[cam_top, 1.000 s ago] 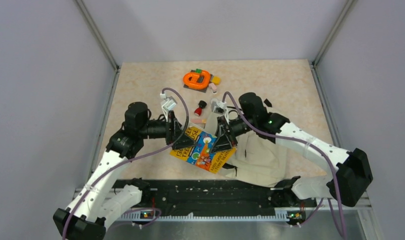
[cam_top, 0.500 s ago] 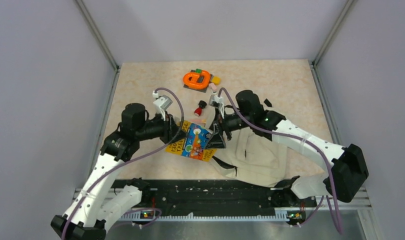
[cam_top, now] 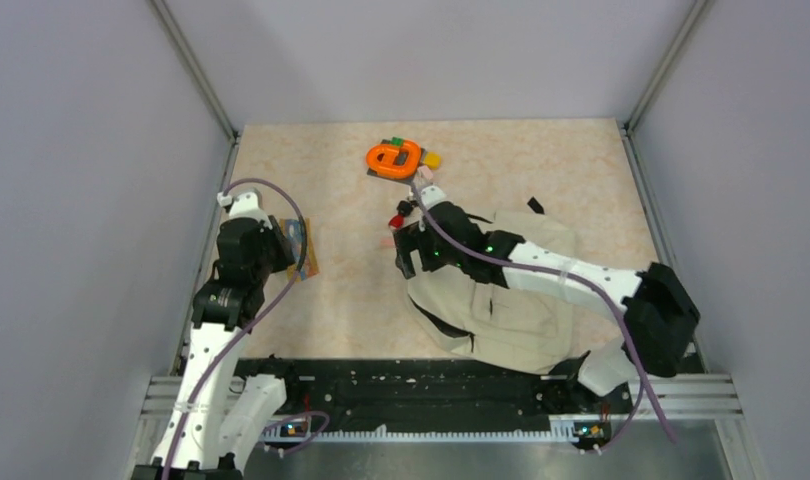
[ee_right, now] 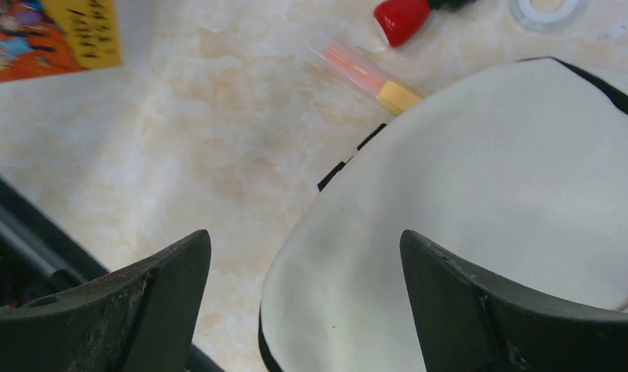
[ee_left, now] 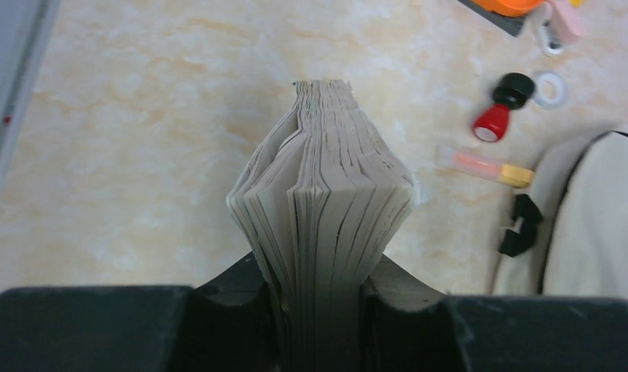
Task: Pack the student bag
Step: Place the book in the student bag.
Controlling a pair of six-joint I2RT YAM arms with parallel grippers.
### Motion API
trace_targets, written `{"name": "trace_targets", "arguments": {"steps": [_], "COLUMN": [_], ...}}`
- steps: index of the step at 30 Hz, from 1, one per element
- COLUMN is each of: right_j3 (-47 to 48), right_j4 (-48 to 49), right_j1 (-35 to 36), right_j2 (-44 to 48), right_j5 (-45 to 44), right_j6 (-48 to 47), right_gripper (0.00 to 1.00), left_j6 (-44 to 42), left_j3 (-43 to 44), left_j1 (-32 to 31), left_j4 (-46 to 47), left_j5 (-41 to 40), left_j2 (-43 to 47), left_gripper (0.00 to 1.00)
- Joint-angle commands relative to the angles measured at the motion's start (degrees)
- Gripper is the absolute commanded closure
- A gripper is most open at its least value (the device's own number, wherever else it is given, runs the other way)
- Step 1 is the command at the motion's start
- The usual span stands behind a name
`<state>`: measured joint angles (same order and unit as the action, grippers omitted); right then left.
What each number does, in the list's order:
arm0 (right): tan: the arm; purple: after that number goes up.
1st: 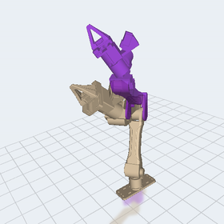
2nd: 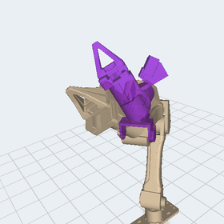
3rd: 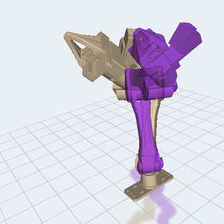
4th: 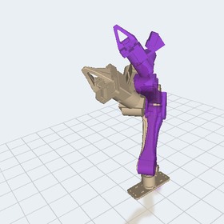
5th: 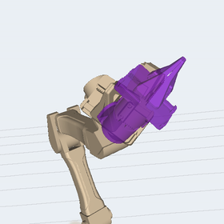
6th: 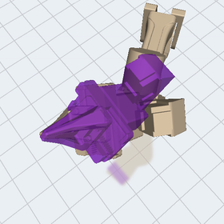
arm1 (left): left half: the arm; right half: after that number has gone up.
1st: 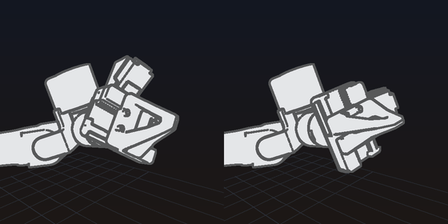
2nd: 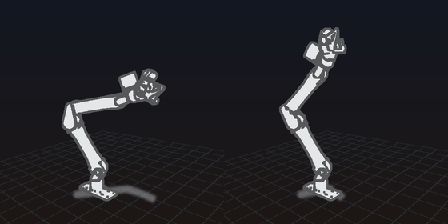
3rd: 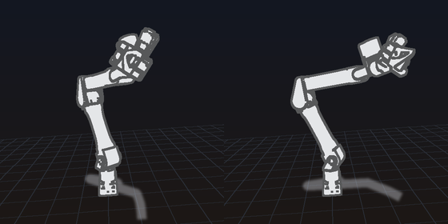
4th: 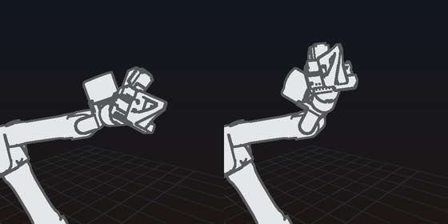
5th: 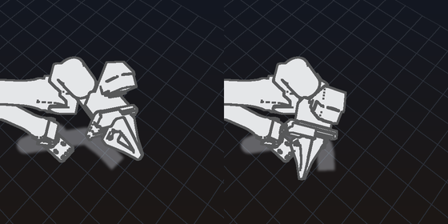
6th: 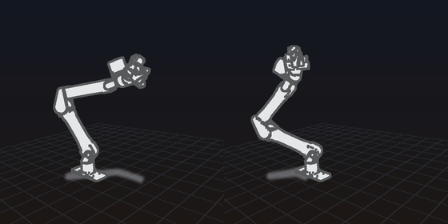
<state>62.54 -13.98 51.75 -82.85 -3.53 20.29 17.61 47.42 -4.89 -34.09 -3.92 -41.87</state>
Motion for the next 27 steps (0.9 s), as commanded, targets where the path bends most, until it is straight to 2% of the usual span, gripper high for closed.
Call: {"name": "trace_targets", "arguments": {"steps": [1,8,17,21,24,27], "right_j3": [6.4,17.7,18.2,16.7,14.1,11.4], "right_j4": [-3.2,-11.2,-14.8,-15.4,-13.5,-12.2], "right_j1": [5.4,10.0,10.4,10.4,10.4,10.3], "right_j2": [-8.3,-22.7,-24.4,-21.9,-17.3,-12.7], "right_j5": [-19.8,-32.0,-37.4,-36.1,-33.2,-31.9], "right_j6": [3.0,1.1,0.4,1.6,2.4,3.0], "right_gripper": [0.1,0.12,0.51,0.62,0.65,0.8], "left_j6": [-0.8,-1.3,-1.3,-1.1,-0.8,-0.6], "left_j3": [0.0,-0.5,-0.9,-1.1,-1.0,-1.6], "left_j1": [0.4,0.6,0.8,0.8,0.8,0.8], "left_j4": [5.3,4.8,5.0,5.6,6.1,8.2], "left_j5": [-9.9,-10.6,-10.1,-8.8,-5.3,1.3], "left_j2": [2.5,3.0,4.5,5.0,5.0,5.7], "left_gripper": [1.0,1.0,1.0,1.0,1.0,1.0]}}
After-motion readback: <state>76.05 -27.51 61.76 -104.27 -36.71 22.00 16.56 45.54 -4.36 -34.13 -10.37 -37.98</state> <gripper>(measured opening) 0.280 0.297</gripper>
